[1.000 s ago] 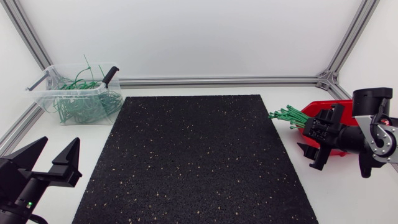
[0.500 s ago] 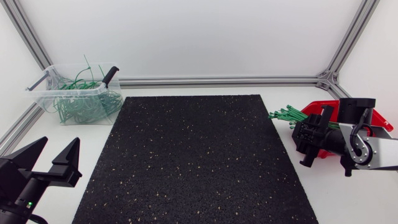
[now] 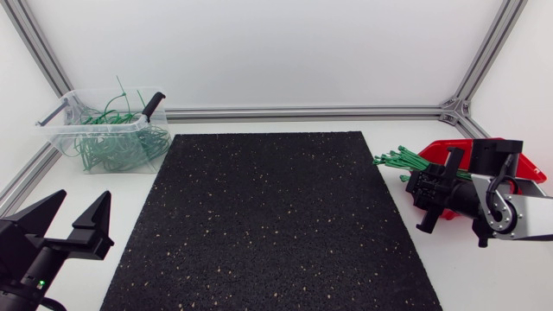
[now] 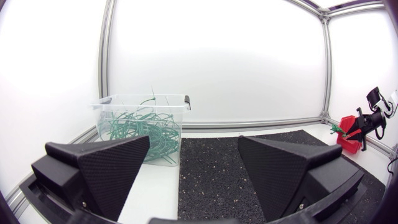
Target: Take a green cable tie from the red box, thread the tail through the head to close it, then place it in the transparent bin on the left.
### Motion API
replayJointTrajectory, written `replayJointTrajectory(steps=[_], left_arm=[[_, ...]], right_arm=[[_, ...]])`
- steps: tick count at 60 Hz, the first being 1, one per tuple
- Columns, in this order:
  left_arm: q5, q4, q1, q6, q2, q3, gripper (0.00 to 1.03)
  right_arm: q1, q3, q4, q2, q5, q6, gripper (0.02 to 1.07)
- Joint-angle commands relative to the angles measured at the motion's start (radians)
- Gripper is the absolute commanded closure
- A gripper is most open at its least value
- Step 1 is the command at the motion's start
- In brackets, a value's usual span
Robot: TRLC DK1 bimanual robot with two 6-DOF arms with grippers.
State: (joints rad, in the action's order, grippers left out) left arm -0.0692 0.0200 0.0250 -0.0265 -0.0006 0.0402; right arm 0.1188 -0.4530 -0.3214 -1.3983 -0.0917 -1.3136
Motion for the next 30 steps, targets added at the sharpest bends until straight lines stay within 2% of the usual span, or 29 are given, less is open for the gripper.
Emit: replayJointTrajectory(steps=[1,16,30], left_arm=[[0.006,-0.02,0.0,-0.003,-0.01,-0.039,0.04],[0.008,-0.02,0.0,-0.004,-0.01,-0.039,0.04],[0.011,-0.022,0.0,-0.003,-0.01,-0.039,0.04]], right_arm=[[-0.002,0.028,-0.01,0.012,0.006,-0.027,0.82],[0.008,0.034,-0.011,0.033,0.006,-0.027,0.83],[0.025,0.03,0.004,0.067,-0.008,-0.019,0.9]])
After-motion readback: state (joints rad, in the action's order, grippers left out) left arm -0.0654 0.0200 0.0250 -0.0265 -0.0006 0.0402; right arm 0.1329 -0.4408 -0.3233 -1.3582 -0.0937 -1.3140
